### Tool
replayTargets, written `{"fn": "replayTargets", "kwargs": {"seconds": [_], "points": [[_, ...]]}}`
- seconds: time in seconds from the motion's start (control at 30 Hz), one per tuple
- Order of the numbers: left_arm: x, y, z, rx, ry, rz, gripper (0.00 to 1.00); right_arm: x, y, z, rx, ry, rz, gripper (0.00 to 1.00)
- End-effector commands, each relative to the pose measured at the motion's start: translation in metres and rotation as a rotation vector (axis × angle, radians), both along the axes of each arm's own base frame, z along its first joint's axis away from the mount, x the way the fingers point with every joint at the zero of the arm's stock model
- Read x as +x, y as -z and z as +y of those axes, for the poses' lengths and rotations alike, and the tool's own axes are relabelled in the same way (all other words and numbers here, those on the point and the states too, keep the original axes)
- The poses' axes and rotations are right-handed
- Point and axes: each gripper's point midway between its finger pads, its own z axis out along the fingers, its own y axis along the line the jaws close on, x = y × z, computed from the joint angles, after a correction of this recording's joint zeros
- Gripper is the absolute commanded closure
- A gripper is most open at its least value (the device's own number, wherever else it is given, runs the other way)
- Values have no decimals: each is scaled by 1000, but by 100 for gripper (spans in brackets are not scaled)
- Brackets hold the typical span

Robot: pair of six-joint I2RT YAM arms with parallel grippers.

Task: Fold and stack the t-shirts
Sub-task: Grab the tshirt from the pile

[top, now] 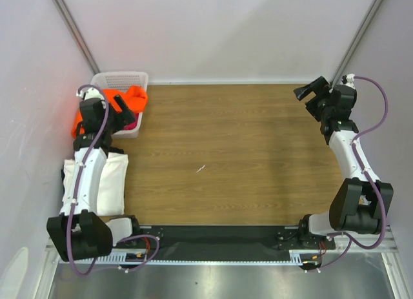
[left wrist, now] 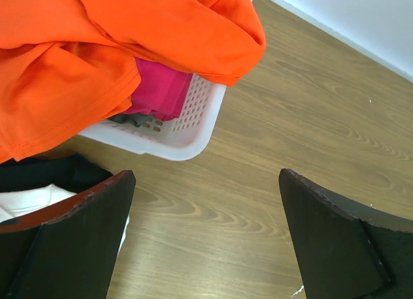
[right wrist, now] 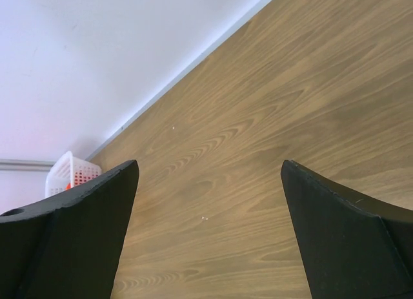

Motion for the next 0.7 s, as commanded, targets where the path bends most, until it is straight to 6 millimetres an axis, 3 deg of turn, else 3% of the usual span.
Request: {"fn": "replayTargets", "kwargs": {"seconds": [0.0, 0.17, 0.2, 0.23, 0.27, 0.3, 0.33, 0.37, 0.4, 0.47, 0.53, 0.57, 0.63, 0.67], "points": [[23, -39, -5, 27, 62, -100, 0, -5, -15, -2, -36, 7, -39, 0], [51, -46, 10, 63, 18, -59, 0, -3, -16, -4, -42, 21, -37, 0], [61, -64, 18, 89, -8, -83, 0, -3, -16, -5, -44, 23, -36, 0], [70, -50, 23, 84, -32, -26, 0, -3, -17, -6, -51, 26, -36, 0], [77, -49, 35, 102, -94, -5, 0, -4, -16, -7, -53, 32, -31, 0], [88, -69, 40, 93, -130, -38, 0, -4, -15, -8, -56, 38, -27, 0], [100, -43, 47, 77, -151, 43, 0, -4, -14, -9, -56, 40, -24, 0], [109, -40, 51, 60, -158, 55, 0, -4, -15, -9, -56, 43, -25, 0], [120, -51, 53, 29, -173, 28, 0, -4, -17, -8, -54, 41, -27, 0], [138, -18, 61, -20, -185, 101, 0, -6, -15, -9, -49, 48, -19, 0], [153, -13, 66, -65, -195, 100, 0, -9, -14, -8, -46, 50, -12, 0], [162, 5, 69, -76, -199, 130, 0, -11, -14, -9, -46, 54, -11, 0], [168, 12, 79, -63, -246, 148, 0, -14, -12, -10, -47, 64, -2, 0], [171, 28, 83, -62, -260, 183, 0, -15, -11, -11, -49, 71, 0, 0]]}}
